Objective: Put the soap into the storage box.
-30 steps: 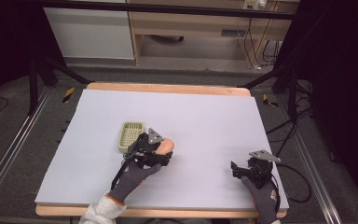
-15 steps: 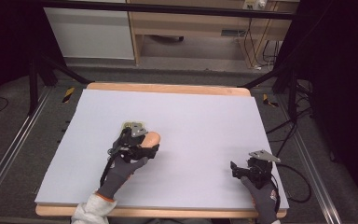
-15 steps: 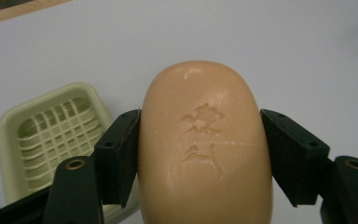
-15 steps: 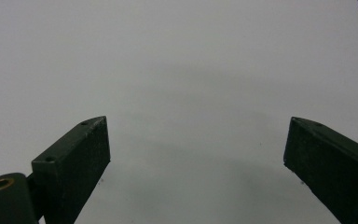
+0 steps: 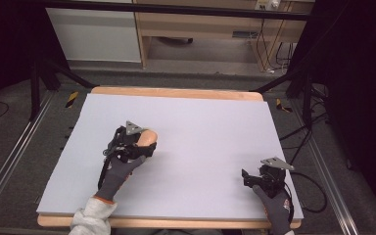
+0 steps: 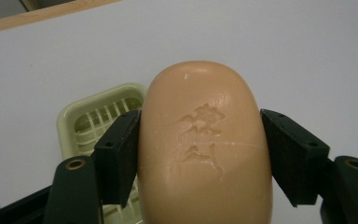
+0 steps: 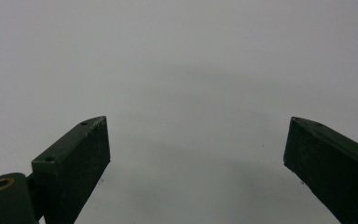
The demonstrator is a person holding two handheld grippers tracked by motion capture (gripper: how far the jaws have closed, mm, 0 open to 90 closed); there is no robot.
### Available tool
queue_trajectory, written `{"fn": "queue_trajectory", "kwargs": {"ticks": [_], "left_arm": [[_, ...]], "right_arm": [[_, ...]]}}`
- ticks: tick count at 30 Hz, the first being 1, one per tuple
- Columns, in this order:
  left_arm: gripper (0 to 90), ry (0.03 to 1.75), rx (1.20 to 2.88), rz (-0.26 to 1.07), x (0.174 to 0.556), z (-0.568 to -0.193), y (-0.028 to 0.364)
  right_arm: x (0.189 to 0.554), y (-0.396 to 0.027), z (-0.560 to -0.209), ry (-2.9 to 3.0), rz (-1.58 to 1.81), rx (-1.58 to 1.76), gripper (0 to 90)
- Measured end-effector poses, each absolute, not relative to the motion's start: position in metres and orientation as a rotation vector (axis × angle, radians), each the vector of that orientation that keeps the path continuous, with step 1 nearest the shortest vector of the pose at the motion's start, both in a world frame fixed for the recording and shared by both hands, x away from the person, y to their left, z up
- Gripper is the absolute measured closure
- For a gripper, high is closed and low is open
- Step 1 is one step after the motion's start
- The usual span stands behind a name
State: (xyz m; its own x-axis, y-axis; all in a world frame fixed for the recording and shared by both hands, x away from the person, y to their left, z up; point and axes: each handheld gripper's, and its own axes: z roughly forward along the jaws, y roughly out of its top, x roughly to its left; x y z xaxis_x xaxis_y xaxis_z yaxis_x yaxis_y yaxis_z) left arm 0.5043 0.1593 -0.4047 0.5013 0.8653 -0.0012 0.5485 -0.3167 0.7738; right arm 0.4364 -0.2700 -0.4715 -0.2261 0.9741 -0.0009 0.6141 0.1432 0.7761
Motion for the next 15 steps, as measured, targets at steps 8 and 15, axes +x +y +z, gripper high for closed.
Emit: {"fn": "queue_trajectory", "kwargs": {"ticks": [8, 15], "left_arm": [[31.6, 1.2, 1.991, 0.556, 0.513, -0.409, 0.169], [31.6, 1.226, 1.985, 0.563, 0.52, -0.411, 0.176]], "right_arm": [[0.437, -0.27, -0.471, 1.911, 0.908, 1.503, 7.4], [0.437, -0.269, -0.471, 1.907, 0.906, 1.509, 7.4]]}}
